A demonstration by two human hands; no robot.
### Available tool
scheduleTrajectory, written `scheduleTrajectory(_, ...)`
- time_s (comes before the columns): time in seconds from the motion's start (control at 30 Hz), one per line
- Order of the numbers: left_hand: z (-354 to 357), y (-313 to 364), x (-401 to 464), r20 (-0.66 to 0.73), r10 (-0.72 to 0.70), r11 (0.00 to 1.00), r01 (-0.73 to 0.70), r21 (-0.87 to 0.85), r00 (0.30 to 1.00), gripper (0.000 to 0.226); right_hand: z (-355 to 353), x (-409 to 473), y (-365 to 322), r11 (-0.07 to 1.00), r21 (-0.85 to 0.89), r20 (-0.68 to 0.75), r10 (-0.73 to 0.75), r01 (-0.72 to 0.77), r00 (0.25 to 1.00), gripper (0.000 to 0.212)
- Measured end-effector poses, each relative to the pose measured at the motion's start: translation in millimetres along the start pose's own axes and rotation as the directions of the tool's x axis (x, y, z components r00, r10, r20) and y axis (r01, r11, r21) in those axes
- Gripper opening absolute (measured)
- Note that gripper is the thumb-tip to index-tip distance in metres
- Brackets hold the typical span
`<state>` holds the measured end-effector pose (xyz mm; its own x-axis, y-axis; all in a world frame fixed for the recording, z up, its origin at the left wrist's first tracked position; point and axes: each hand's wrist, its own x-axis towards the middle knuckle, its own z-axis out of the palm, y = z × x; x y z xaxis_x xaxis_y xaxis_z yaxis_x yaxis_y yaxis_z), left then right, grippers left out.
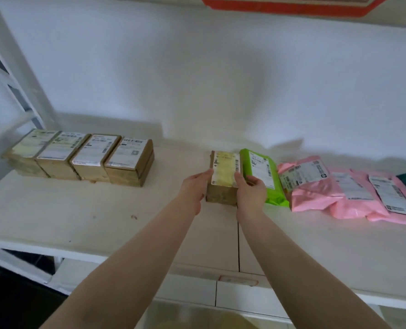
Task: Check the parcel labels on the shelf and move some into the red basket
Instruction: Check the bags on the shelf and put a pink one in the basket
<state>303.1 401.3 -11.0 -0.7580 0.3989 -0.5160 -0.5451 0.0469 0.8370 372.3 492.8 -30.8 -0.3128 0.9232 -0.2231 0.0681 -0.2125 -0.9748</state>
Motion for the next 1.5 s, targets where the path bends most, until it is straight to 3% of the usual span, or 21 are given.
scheduleTrajectory(0.1,3,0,3,0.033,0.016,1.000,-0.016,0.015,0.999,0.034,4,-2,2,0.999,-0.044,-0.014,-0.010,0.009,1.000,0.041)
scheduleTrajectory(0.2,-1,-4,8,0.005,0.072,0.996,-0.072,0.054,0.997,0.040,10,-11,2,0.997,-0.075,-0.029,-0.023,0.020,0.999,0.037)
scheduleTrajectory(0.33,-17,-1,1,-0.049,0.143,0.989,-0.140,0.054,0.989,0.040,22,-27,6,1.000,0.002,-0.042,-0.018,0.018,0.999,0.032)
scheduleTrajectory(0.47,-47,10,-11,0.014,0.167,0.982,-0.165,-0.092,0.986,0.035,36,-52,0,0.981,0.196,0.073,-0.028,0.014,0.997,0.026)
scheduleTrajectory(0.53,-63,14,-20,0.071,0.205,0.968,-0.192,-0.161,0.976,0.033,40,-64,-4,0.965,0.261,0.174,-0.008,-0.039,0.985,0.034)
scheduleTrajectory(0.67,-93,18,-33,0.106,0.292,0.940,-0.265,-0.213,0.950,0.035,47,-80,-4,0.962,0.243,0.375,0.022,-0.121,0.927,0.056)
scheduleTrajectory(0.8,-111,21,-42,0.121,0.331,0.928,-0.300,-0.219,0.936,0.040,49,-94,-1,0.973,0.204,0.463,0.002,-0.108,0.886,0.061)
scheduleTrajectory(0.9,-121,21,-48,0.131,0.346,0.929,-0.320,-0.187,0.929,0.043,48,-105,-2,0.977,0.211,0.484,-0.070,-0.039,0.872,0.037)
scheduleTrajectory(1.1,-133,20,-55,0.137,0.395,0.909,-0.366,-0.198,0.908,0.047,49,-117,-1,0.971,0.237,0.474,-0.130,0.016,0.871,0.050)
scheduleTrajectory(1.5,-133,21,-55,0.135,0.428,0.894,-0.398,-0.206,0.893,0.049,51,-118,-3,0.970,0.239,0.458,-0.159,0.050,0.875,0.048)
